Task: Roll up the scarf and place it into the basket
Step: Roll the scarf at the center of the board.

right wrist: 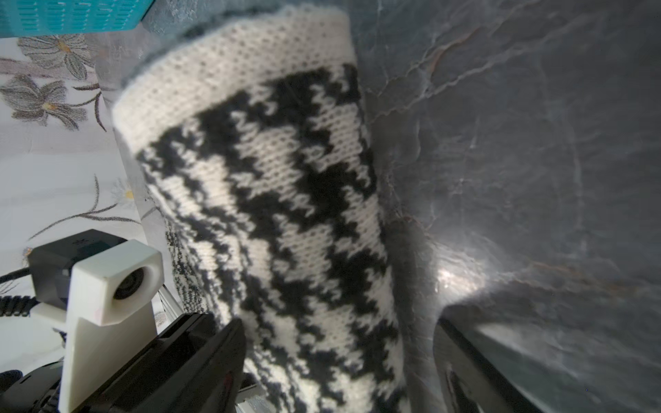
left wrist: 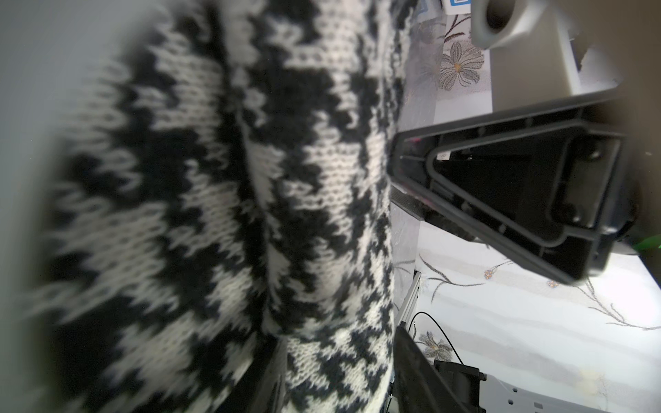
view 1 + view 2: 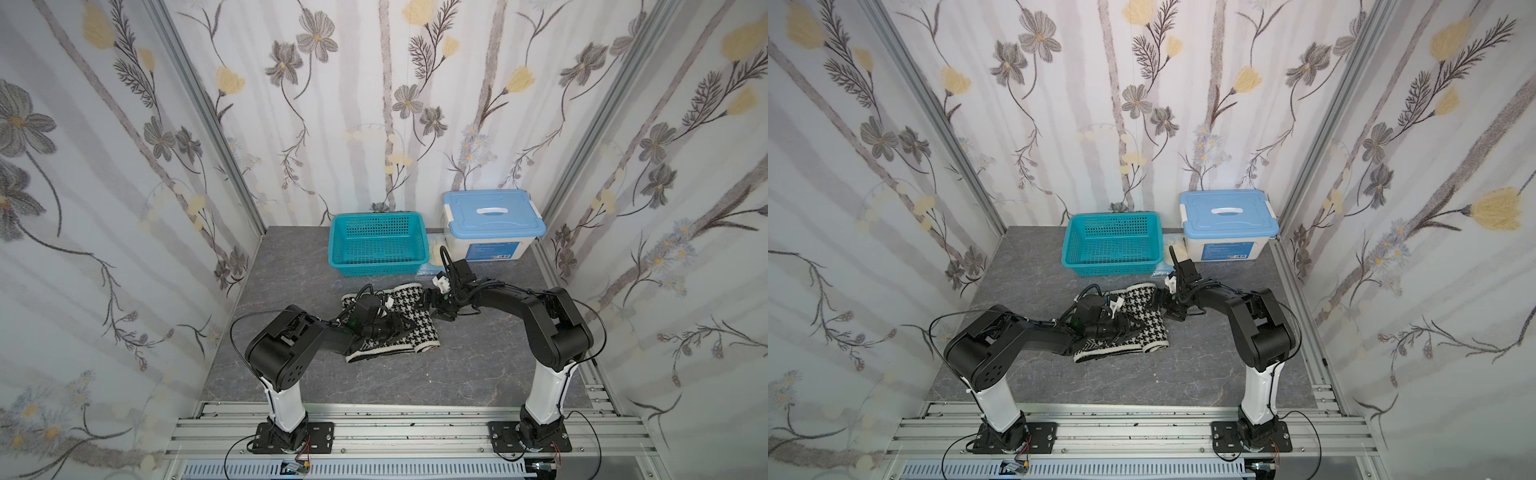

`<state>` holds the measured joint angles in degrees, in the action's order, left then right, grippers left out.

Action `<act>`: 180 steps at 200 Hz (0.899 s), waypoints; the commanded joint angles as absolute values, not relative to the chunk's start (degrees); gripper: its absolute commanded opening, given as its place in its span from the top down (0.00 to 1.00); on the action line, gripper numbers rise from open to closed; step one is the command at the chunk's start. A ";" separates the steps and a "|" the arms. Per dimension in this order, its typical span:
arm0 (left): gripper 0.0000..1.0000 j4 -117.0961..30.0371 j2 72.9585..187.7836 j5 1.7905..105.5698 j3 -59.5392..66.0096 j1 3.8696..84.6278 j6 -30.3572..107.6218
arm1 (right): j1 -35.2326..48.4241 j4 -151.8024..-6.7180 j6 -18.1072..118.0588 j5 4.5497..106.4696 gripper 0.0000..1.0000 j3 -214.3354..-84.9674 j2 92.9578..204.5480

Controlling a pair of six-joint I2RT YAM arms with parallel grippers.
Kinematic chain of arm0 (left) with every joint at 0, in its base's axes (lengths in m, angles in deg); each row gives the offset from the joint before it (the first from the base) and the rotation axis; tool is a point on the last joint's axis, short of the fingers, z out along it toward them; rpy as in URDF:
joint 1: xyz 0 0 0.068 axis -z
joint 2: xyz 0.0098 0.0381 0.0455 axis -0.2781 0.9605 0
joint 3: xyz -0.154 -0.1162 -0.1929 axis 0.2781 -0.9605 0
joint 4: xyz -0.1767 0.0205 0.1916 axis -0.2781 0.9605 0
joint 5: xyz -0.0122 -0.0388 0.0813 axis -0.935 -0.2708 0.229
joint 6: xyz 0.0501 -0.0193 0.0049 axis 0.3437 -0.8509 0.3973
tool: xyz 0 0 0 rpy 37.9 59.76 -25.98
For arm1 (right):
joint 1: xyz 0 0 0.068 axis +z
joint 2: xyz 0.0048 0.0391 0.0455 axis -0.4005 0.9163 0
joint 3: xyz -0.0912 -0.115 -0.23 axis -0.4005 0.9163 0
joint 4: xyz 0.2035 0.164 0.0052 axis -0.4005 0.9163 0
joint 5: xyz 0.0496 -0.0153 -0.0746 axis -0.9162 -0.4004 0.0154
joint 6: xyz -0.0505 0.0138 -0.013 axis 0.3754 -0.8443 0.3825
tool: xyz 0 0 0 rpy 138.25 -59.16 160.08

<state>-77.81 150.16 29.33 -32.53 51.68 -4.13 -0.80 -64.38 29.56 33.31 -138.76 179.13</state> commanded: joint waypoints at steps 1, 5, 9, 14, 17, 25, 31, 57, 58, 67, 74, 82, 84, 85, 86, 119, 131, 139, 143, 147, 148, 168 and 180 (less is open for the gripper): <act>0.50 -78.06 150.65 29.17 -32.42 51.66 -4.04 | -0.57 -69.70 28.40 30.36 0.18 -138.13 179.96; 0.50 -78.08 150.61 29.21 -32.43 51.59 -4.16 | -0.42 -69.89 28.36 30.21 0.18 -137.85 180.09; 0.50 -78.19 150.63 29.26 -32.65 51.58 -4.13 | -0.48 -70.28 28.35 30.07 0.18 -137.52 180.19; 0.50 -78.12 150.66 29.42 -32.78 51.62 -4.12 | -0.41 -70.98 28.16 29.72 0.18 -137.08 180.35; 0.50 -78.12 150.69 29.48 -32.76 51.62 -4.24 | -0.38 -71.46 27.86 29.45 0.19 -136.79 180.45; 0.50 -78.25 150.83 29.52 -32.94 51.61 -4.26 | -0.40 -72.83 27.28 28.63 0.19 -135.98 180.76; 0.50 -78.28 151.04 29.49 -32.89 51.57 -4.30 | -0.32 -73.86 26.83 28.10 0.20 -135.41 180.90; 0.50 -79.57 152.24 29.43 -33.15 51.57 -4.77 | -0.14 -77.14 25.63 26.67 0.23 -133.22 181.53; 0.50 -79.63 152.28 29.43 -33.14 51.57 -4.87 | -0.19 -77.15 25.58 26.70 0.23 -133.16 181.53; 0.51 -80.40 152.78 29.48 -33.36 51.56 -5.35 | -0.13 -77.61 25.69 26.53 0.25 -132.57 181.51; 0.51 -81.18 153.04 29.60 -33.63 51.49 -5.89 | -0.08 -77.90 25.56 26.48 0.27 -132.20 181.46; 0.51 -82.04 153.19 29.70 -34.00 51.50 -6.45 | -0.06 -78.38 25.46 26.38 0.30 -131.73 181.44; 0.51 -82.32 153.29 29.74 -34.07 51.49 -6.57 | -0.05 -78.57 25.40 26.38 0.31 -131.59 181.44; 0.51 -82.41 153.33 29.76 -34.07 51.51 -6.65 | -0.10 -78.66 25.37 26.38 0.31 -131.56 181.44; 0.51 -82.50 153.33 29.78 -34.09 51.49 -6.69 | -0.12 -78.70 25.32 26.33 0.32 -131.45 181.39; 0.51 -82.13 152.87 29.44 -34.19 51.54 -6.75 | 0.11 -80.43 24.19 25.78 0.52 -130.39 181.72; 0.51 -81.49 152.45 29.42 -34.01 51.48 -6.48 | 0.15 -80.14 24.18 26.10 0.61 -130.41 181.74; 0.51 -81.02 152.09 29.37 -33.82 51.48 -6.31 | 0.21 -80.01 24.12 26.35 0.67 -130.31 181.57; 0.51 -80.63 151.78 29.35 -33.74 51.48 -6.21 | 0.20 -79.96 24.04 26.38 0.70 -130.29 181.39; 0.51 -80.18 151.59 29.35 -33.64 51.48 -5.92 | 0.13 -79.73 24.03 26.55 0.73 -130.29 181.13; 0.51 -80.11 151.51 29.35 -33.56 51.48 -5.93 | 0.17 -79.72 24.03 26.64 0.73 -130.29 181.06; 0.50 -77.80 149.29 29.26 -33.27 51.41 -5.29 | 0.19 -77.42 24.78 28.28 0.84 -130.33 178.85; 0.48 -75.46 146.92 29.25 -33.24 51.14 -4.54 | 0.20 -75.12 26.31 29.20 0.89 -130.75 177.13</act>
